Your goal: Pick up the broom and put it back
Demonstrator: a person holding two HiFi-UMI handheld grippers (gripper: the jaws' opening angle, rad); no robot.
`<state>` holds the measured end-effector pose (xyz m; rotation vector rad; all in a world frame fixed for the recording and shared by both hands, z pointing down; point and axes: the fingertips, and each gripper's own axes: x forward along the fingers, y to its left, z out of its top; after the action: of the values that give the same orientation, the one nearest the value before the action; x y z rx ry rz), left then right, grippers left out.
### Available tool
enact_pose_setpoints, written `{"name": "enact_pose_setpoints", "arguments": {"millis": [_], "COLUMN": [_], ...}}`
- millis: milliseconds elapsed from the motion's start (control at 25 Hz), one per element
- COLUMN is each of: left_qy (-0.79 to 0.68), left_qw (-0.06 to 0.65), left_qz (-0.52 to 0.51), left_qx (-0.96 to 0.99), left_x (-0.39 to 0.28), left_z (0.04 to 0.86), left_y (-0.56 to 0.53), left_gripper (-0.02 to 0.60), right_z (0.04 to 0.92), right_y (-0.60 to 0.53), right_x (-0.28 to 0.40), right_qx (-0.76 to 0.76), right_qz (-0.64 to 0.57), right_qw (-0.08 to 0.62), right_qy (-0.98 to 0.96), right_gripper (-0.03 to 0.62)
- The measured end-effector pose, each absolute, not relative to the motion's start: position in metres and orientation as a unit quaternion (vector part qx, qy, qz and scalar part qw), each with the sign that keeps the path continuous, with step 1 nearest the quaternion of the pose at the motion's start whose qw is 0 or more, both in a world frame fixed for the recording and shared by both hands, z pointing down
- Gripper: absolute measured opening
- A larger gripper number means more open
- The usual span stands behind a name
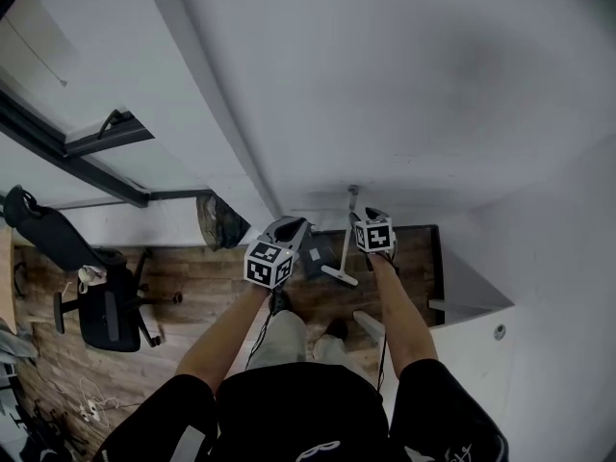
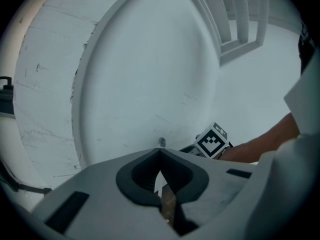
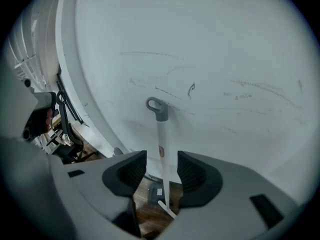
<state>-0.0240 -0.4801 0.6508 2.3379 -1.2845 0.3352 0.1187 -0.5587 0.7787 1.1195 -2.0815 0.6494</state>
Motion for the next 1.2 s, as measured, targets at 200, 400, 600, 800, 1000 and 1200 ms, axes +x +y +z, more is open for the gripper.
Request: {"name": "enact_pose_setpoints", "arguments": {"millis": [200,400,600,800,1000,1200], "left_qy": [-0.471,-0.496,-0.513,-0.539,-0.541,-0.544], "left_qw": [0.214,0.226,0.223,0.221,0.215,0.211], "left_qz": [0.117,0.089,0.082,0.065,0.062,0.059], "left_qx": [0.848,0.834,0.825,0.81,0.811,0.81], "left_x": [-0.006,0.001,0.015,0.03,0.052,0.059], "left_z": [0.638,0.625,0.612,0.595,0.583,0.573], "left_y": [-0.466,-0.449,-0.426,-0.409,-0.383,-0.36], "left_gripper": [0.017,0.017,0.017,0.017,0.017,0.017], "right_z": [0.757,0.741,0.715,0.685,0.656,0.625], "right_y": [-0.539,-0.506,-0.471,-0.445,-0.417,-0.396], "right_x": [0.138,0.161,0.184,0.2,0.217,0.229], "right_qx": [0.432,0.433,0.433,0.429,0.425,0.425], "right_qz": [0.228,0.227,0.216,0.198,0.194,0.176], "right_qw": [0.33,0.311,0.286,0.253,0.23,0.216], "right_qy": [-0.808,-0.815,-0.827,-0.844,-0.854,-0.861], "right_gripper": [0.201,0.16,0.078,0.041,0.029,0.025]}}
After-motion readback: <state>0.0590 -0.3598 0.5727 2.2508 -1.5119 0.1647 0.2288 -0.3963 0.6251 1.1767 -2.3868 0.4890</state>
